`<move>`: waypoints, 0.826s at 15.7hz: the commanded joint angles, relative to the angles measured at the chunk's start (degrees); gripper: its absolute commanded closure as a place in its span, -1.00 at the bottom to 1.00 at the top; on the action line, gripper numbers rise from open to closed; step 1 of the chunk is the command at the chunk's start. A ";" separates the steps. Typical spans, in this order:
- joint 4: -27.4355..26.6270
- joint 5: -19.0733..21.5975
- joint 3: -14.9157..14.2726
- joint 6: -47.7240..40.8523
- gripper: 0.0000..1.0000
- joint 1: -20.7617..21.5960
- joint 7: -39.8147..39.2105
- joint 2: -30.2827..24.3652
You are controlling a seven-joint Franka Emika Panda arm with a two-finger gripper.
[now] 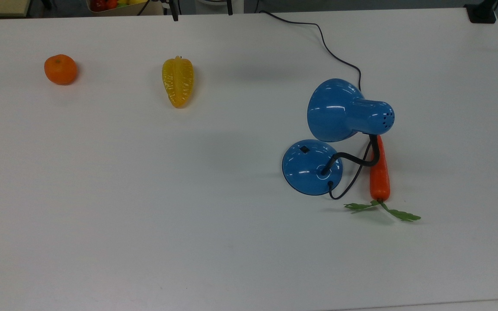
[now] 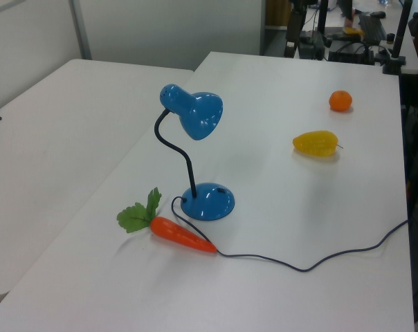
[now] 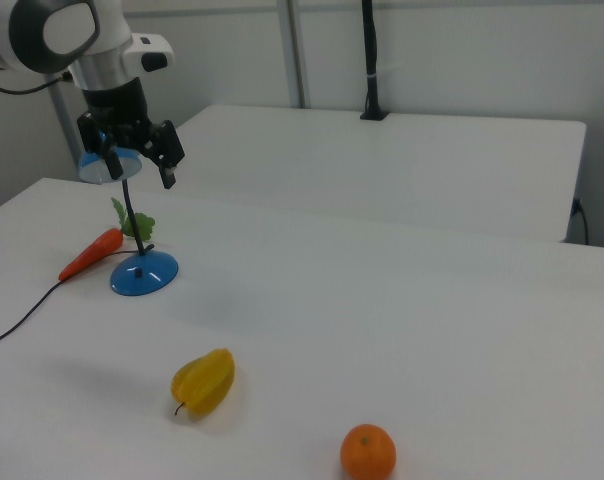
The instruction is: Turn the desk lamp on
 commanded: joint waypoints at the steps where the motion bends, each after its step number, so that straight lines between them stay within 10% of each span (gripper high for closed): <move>1: -1.59 0.35 -0.40 1.74 -0.42 0.78 0.15 -0.39; 8: -1.59 0.78 -0.14 1.82 0.95 0.78 -2.31 -0.21; 13: -1.68 1.84 -0.05 3.06 1.00 0.78 -2.05 0.40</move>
